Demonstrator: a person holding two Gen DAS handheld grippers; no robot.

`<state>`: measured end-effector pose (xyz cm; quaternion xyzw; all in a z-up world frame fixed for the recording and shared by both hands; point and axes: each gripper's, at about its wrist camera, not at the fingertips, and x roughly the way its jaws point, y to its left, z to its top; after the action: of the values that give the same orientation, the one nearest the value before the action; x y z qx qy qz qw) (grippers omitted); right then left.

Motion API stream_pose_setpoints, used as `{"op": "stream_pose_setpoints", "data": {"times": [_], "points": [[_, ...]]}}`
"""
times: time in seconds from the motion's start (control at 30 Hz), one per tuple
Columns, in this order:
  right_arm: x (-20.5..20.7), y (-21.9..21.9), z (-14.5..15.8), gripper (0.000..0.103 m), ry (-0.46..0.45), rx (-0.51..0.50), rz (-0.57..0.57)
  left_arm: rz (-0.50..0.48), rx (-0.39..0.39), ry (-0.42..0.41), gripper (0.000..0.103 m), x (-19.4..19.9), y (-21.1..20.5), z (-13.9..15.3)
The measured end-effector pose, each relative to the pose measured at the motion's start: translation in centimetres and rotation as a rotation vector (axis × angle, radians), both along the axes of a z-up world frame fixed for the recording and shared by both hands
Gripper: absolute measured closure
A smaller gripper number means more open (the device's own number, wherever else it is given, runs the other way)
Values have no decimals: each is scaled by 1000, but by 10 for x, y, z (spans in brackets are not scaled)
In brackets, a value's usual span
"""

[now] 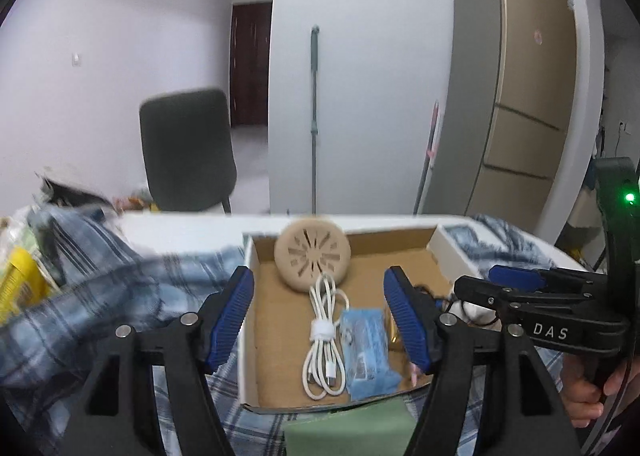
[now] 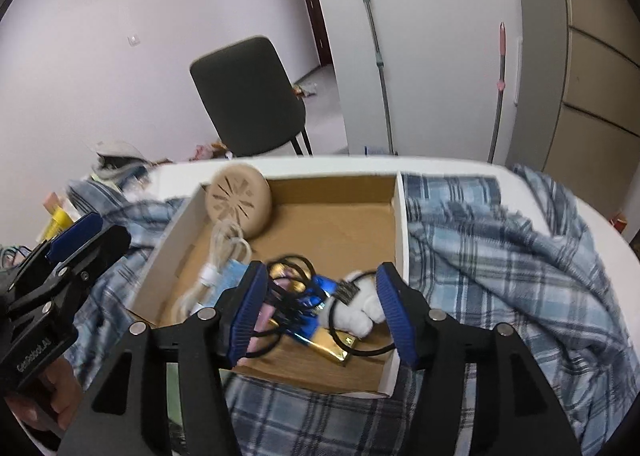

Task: Organize soft objects
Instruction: 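Withdraw both tools from the box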

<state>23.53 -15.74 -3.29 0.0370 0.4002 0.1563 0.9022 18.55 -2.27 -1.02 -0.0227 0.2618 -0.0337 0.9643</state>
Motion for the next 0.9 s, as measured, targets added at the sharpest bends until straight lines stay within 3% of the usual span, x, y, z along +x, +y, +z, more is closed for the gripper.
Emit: {"op": "stream_pose_setpoints", "data": {"times": [0.23, 0.43, 0.5, 0.6, 0.7, 0.9], "points": [[-20, 5, 45, 46, -76, -5, 5, -19, 0, -101, 34, -45, 4, 45], [-57, 17, 73, 43, -141, -33, 11, -40, -37, -141, 34, -87, 19, 62], [-68, 20, 79, 42, -150, -38, 8, -47, -39, -148, 31, -100, 24, 64], [-86, 27, 85, 40, -168, -70, -2, -51, -59, -174, 16, -117, 32, 63], [-100, 32, 85, 38, -172, -105, -9, -44, -56, -213, 16, -131, 38, 60], [-118, 41, 70, 33, -136, -143, -36, -42, -80, -188, 9, -137, 49, 42]]}}
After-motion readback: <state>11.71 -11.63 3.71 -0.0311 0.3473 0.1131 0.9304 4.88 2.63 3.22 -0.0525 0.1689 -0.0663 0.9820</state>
